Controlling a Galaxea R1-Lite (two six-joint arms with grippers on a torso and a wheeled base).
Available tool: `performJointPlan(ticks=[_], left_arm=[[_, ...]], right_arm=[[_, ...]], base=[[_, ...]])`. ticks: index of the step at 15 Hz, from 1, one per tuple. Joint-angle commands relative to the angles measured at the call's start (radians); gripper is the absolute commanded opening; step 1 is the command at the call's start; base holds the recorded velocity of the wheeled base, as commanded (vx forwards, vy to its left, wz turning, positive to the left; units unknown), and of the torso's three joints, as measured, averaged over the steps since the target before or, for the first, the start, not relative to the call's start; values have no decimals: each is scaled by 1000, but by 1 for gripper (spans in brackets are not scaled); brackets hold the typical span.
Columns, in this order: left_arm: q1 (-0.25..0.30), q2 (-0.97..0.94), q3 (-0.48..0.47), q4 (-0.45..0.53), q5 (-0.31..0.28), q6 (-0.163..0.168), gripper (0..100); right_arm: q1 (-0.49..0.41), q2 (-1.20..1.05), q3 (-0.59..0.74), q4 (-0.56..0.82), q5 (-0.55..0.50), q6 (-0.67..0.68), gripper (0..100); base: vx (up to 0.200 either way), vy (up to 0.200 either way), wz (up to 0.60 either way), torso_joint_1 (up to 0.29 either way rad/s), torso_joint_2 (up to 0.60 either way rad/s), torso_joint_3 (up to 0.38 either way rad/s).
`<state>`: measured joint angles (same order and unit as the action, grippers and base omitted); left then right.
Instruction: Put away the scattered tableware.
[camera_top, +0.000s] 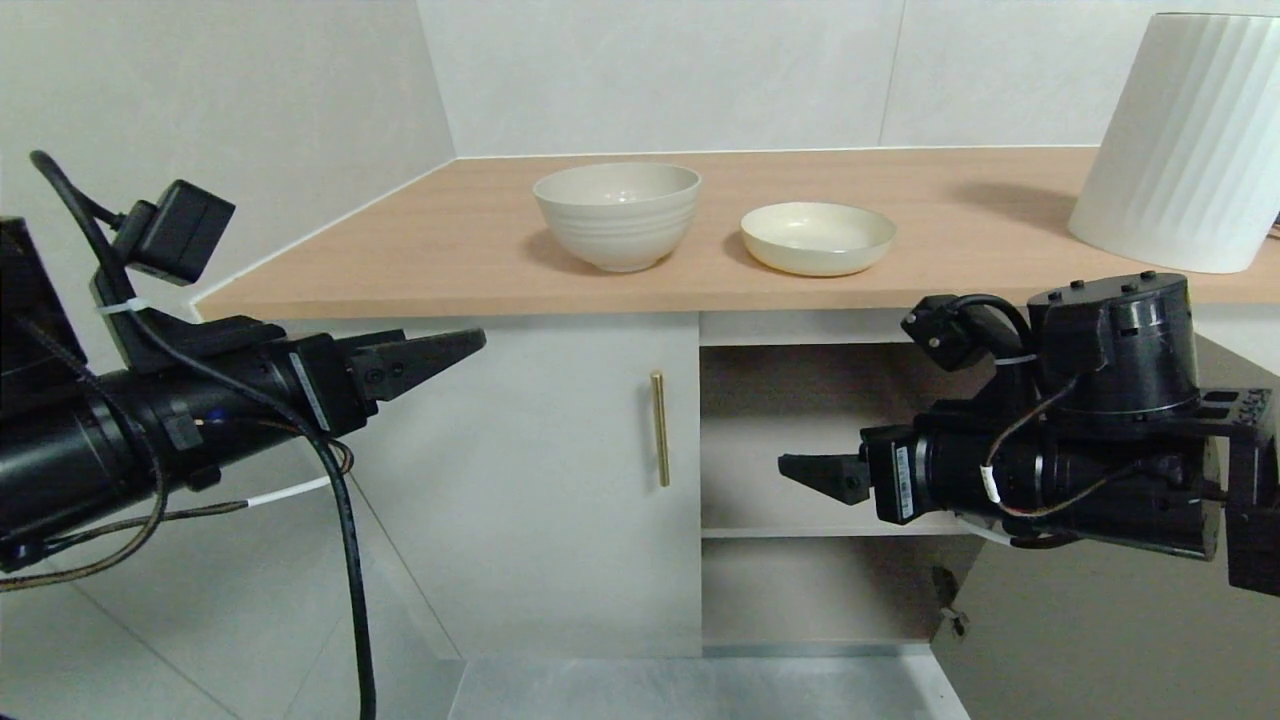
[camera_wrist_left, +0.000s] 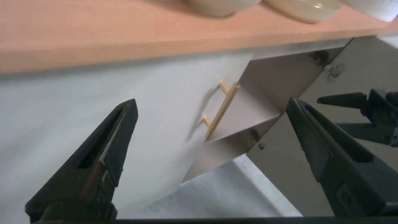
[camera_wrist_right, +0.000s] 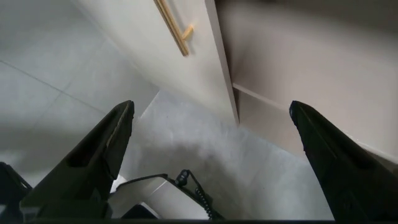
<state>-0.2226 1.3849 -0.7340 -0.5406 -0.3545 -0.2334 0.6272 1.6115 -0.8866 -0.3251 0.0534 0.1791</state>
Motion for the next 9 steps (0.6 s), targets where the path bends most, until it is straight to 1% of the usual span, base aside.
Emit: performJointPlan(ticks=[1, 7, 8, 9], left_arm=[[0, -3, 5, -2, 0, 0, 100], [0, 16, -7, -2, -4, 2, 100], [0, 42, -45, -2, -29, -1, 100], [-1, 54, -57, -2, -54, -3, 100]], right_arm=[[-1, -4, 1, 0, 0, 0, 100], [-3, -4, 1, 0, 0, 0, 100], [-4, 1, 1, 0, 0, 0, 100], [-4, 4, 1, 0, 0, 0, 100]], base=[[0, 0, 0, 105, -290, -290], [0, 0, 0, 174, -505, -292], [0, 0, 0, 183, -481, -290], [0, 0, 0, 168, -471, -281]])
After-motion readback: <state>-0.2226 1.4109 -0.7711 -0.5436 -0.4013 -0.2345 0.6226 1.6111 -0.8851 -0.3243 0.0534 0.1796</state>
